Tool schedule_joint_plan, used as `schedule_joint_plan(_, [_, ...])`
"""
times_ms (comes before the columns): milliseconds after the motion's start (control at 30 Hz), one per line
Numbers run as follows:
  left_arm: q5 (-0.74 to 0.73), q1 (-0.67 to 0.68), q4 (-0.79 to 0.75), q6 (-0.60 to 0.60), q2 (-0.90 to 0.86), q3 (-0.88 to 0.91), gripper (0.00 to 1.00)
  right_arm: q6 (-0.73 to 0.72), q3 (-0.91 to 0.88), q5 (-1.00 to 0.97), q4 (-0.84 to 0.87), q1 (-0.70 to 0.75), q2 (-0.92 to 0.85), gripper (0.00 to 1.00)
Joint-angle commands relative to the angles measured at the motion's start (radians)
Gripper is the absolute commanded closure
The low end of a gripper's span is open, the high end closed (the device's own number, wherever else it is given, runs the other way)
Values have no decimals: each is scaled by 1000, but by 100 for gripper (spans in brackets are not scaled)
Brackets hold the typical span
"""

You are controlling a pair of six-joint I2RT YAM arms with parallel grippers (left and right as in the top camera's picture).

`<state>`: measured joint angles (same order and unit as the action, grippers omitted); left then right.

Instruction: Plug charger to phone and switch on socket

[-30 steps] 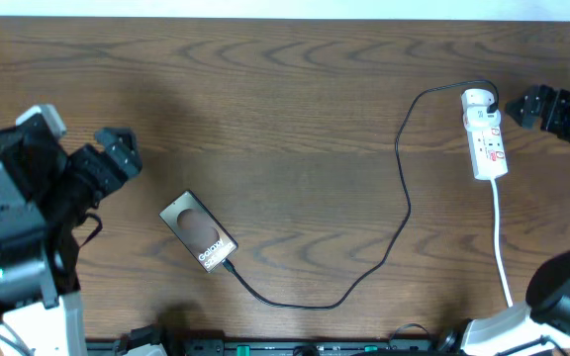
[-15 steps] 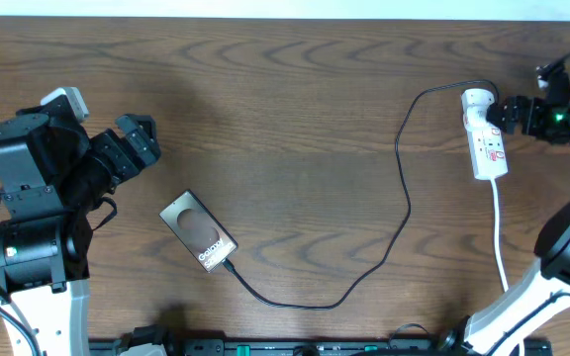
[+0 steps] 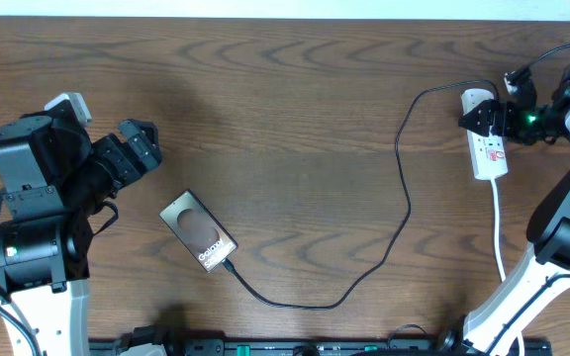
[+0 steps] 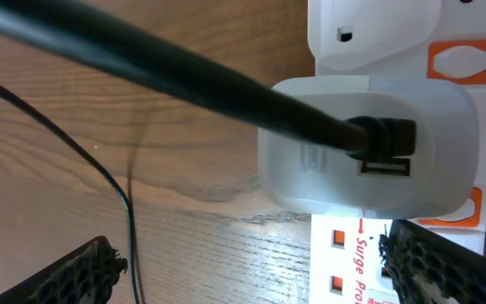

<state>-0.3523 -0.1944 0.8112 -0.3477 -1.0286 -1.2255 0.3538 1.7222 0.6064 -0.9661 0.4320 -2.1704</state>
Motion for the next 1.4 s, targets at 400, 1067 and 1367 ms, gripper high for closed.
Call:
schedule_joint_plan(400, [14, 4, 3, -1, 4, -24, 3, -54, 18, -193, 61, -32, -3, 6])
schedule_joint_plan(1067, [14, 4, 25, -1, 4, -24, 3, -89, 17, -177, 100, -41, -37, 4])
schedule_joint_plan(1367, [14, 4, 26, 17, 5, -24, 3, -107, 17, -114, 98, -45, -101, 5])
